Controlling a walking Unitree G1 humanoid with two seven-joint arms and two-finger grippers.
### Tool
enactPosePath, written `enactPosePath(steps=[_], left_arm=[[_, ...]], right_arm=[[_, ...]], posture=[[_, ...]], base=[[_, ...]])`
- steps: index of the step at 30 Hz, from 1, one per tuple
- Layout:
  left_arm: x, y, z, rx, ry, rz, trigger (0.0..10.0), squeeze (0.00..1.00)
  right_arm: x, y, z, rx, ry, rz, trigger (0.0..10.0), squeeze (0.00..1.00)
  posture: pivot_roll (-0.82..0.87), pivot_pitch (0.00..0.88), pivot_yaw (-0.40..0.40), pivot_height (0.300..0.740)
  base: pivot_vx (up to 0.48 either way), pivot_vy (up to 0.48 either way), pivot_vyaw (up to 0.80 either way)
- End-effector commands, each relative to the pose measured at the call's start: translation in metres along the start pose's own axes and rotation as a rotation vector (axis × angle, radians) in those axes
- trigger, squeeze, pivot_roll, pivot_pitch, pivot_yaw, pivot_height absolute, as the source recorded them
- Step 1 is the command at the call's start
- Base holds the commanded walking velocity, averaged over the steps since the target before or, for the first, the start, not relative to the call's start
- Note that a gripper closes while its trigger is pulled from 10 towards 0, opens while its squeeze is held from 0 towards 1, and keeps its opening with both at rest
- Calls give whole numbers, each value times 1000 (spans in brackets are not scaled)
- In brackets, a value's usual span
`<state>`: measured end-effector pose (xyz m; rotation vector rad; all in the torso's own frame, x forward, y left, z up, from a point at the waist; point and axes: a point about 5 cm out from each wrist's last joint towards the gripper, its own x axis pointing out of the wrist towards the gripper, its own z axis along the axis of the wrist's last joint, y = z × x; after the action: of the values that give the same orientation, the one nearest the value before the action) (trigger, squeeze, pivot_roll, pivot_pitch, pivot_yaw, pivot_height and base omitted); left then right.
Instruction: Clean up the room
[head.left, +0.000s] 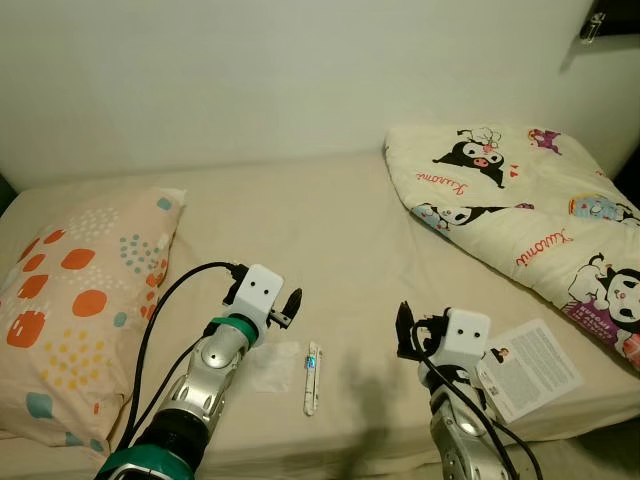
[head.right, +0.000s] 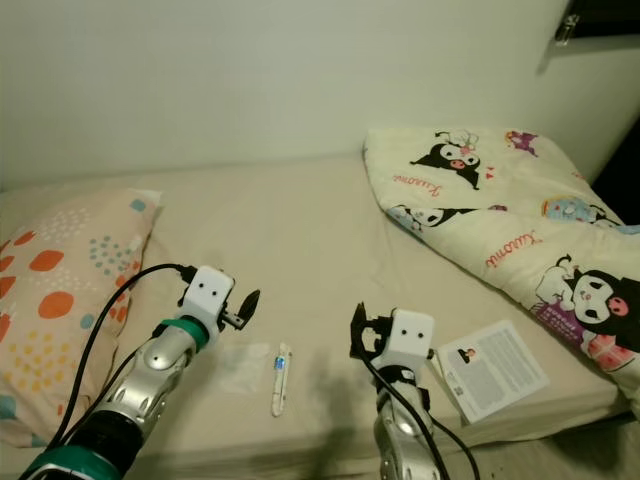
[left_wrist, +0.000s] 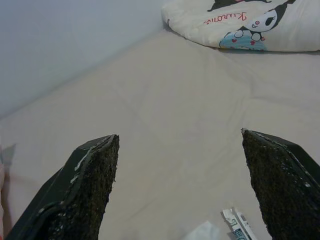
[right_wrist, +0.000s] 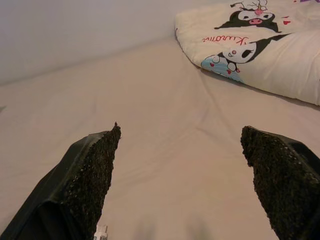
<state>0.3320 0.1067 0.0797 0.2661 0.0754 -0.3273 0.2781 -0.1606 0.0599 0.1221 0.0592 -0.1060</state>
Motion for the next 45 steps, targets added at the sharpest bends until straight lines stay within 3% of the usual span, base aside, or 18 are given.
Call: enactPosePath(steps=[1, 26, 45], left_arm=[[-4, 3, -7, 5, 22, 7, 10000, 0], [-15, 14, -16, -22, 42, 75, 10000, 0], [-17, 14, -17, -48, 52, 118, 10000, 0]], right_arm=[[0, 4, -1, 8, 12, 9, 10000, 0], [8, 14, 0, 22, 21, 59, 10000, 0], [11, 18, -1, 16, 35, 85, 10000, 0]], posture=[[-150, 0, 121, 730], [-72, 0, 79, 730], [-49, 5, 69, 730]], base=[[0, 0, 0], [0, 0, 0], [0, 0, 0]])
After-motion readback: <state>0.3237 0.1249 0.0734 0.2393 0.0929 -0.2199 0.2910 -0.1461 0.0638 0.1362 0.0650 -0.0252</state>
